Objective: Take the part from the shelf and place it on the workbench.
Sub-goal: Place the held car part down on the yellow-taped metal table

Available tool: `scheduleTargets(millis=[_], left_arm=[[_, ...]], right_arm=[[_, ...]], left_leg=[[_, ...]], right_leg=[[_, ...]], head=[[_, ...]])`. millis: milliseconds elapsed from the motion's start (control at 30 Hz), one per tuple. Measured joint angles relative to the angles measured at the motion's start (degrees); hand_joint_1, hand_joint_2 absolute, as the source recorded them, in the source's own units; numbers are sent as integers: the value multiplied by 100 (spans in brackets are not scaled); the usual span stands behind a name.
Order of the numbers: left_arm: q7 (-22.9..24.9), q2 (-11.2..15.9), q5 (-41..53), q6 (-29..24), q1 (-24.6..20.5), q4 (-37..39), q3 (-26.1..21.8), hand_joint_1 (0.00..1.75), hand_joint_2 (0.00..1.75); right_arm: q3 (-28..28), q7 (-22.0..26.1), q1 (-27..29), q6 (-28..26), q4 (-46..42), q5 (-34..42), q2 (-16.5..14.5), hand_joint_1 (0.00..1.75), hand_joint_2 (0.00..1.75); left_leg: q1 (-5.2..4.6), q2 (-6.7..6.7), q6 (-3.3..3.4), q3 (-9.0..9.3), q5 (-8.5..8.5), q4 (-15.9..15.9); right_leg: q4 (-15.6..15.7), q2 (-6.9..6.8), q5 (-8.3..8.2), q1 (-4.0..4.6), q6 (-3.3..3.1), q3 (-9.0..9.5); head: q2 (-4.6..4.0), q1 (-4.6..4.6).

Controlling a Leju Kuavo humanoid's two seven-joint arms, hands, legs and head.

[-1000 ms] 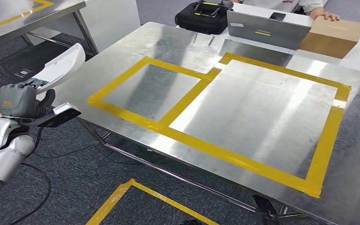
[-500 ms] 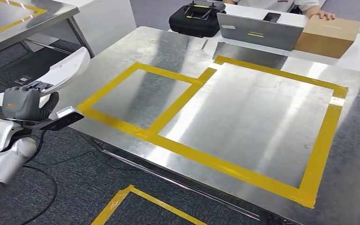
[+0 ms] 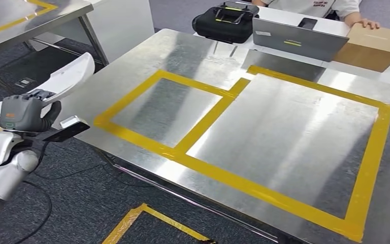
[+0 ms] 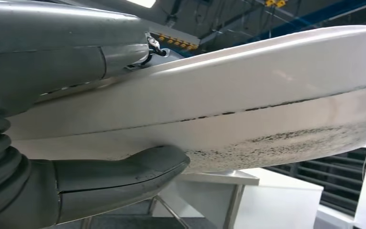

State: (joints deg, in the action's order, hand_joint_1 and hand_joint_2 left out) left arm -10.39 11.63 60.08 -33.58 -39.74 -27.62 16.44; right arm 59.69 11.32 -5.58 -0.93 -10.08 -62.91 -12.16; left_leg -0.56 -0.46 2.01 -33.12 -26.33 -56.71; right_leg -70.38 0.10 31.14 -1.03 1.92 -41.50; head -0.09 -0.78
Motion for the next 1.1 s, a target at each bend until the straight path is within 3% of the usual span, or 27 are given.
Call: scheduleTargets(millis=[33, 100, 200, 267, 333, 400, 433, 467, 500, 567, 600, 633, 733, 800, 900, 933, 967, 1000, 1100], left_arm=[[7, -2, 14, 13, 11, 6, 10, 175, 175], [10, -7, 37, 40, 9, 19, 25, 175, 175], [12, 0, 56, 66, 20, 44, 50, 175, 175], [12, 12, 57, 68, 25, 58, 68, 175, 175], [12, 19, 57, 68, 16, 70, 80, 175, 175], [12, 22, 57, 72, 29, 86, 90, 175, 175], [12, 22, 57, 73, 45, 95, 96, 175, 175], [12, 22, 57, 74, 57, 102, 101, 175, 175], [12, 25, 57, 75, 61, 107, 103, 175, 175], [12, 33, 57, 75, 48, 111, 104, 175, 175], [12, 36, 57, 75, 35, 111, 105, 175, 175], [12, 37, 57, 75, 27, 112, 106, 175, 175], [12, 37, 57, 75, 22, 116, 109, 175, 175], [12, 36, 57, 75, 11, 118, 109, 175, 175], [12, 26, 57, 76, 4, 128, 111, 175, 175], [12, 22, 57, 85, 7, 134, 112, 175, 175], [5, 15, 57, 105, 8, 140, 113, 175, 175], [-11, 6, 57, 133, 8, 144, 115, 175, 175], [-115, -57, 62, 221, -22, 148, 121, 175, 175]], right_arm=[[-1, 4, 0, 1, 0, 3, 1, 0, 0], [-3, 14, -11, 3, 2, 15, 0, 0, 0], [-2, 19, 2, 4, 7, 44, -1, 0, 0], [2, 22, 45, 3, 10, 57, -1, 0, 0], [4, 28, 65, 4, 12, 63, -1, 0, 0], [4, 31, 71, 6, 13, 66, -1, 0, 0], [4, 31, 72, 5, 14, 67, -1, 0, 0], [4, 31, 73, 6, 14, 67, -1, 0, 0], [4, 31, 74, 6, 15, 67, -2, 0, 0], [4, 31, 75, 6, 15, 66, -2, 0, 0], [4, 31, 72, 6, 15, 67, -2, 0, 0], [4, 31, 66, 6, 15, 67, -2, 0, 0], [3, 31, 52, 7, 15, 68, -2, 0, 0], [2, 32, 40, 4, 14, 68, -2, 0, 0], [2, 32, 19, 3, 14, 68, 5, 0, 0], [2, 32, 19, 3, 14, 69, 8, 0, 0], [2, 32, 21, 3, 15, 69, 10, 0, 0], [2, 32, 22, 4, 15, 70, 11, 0, 0], [1, 36, -2, 5, 14, 69, 16, 0, 0]], left_leg=[[11, -2, -23, 43, -51, -22], [18, -3, -84, 83, -135, -76], [11, 2, -169, 71, -207, -146], [20, 4, -223, 35, -290, -265], [43, 8, -282, -223, -530, -777], [65, 9, -321, -644, -825, -1537], [73, 10, -329, -799, -874, -1768], [79, 10, -329, -855, -807, -1787], [83, 10, -321, -797, -624, -1574], [81, 15, -300, -486, -159, -789], [67, 19, -285, -354, -45, -449], [50, 22, -266, -281, 20, -249], [25, 11, -178, -253, 74, -147], [41, 7, -114, -218, 117, -94], [31, 11, -71, -204, 129, -76], [22, 12, -65, -204, 127, -79], [16, 10, -61, -205, 124, -85], [13, 7, -59, -204, 119, -94], [1, -9, -80, -219, 84, -158]], right_leg=[[363, -3, -266, -7, 12, 112], [937, -3, -514, 8, -11, 323], [1074, 0, -497, 27, -136, 416], [1087, 5, -503, 6, -182, 450], [1101, 15, -491, -12, -216, 491], [1099, 26, -472, -13, -239, 505], [1098, 34, -464, -13, -244, 516], [1097, 41, -455, -13, -244, 530], [1097, 48, -444, -14, -242, 552], [1099, 57, -420, -18, -225, 603], [1099, 61, -415, -17, -206, 610], [1104, 65, -414, -15, -178, 605], [1130, 64, -410, -19, -69, 578], [953, 49, -255, -15, -24, 492], [-10, 38, 230, -2, -12, 58], [-280, 37, 302, -2, -10, -72], [-370, 36, 271, -2, -10, -121], [-238, 36, 138, -1, -15, -63], [806, 38, -325, 5, -50, 455]], head=[[0, -2], [1, 0], [2, -8], [2, -16], [2, -28], [2, -31], [1, -32], [1, -32], [1, -32], [1, -30], [1, -33], [2, -32], [2, -33], [2, -25], [2, 8], [2, 13], [1, 14], [1, 15], [0, 11]])
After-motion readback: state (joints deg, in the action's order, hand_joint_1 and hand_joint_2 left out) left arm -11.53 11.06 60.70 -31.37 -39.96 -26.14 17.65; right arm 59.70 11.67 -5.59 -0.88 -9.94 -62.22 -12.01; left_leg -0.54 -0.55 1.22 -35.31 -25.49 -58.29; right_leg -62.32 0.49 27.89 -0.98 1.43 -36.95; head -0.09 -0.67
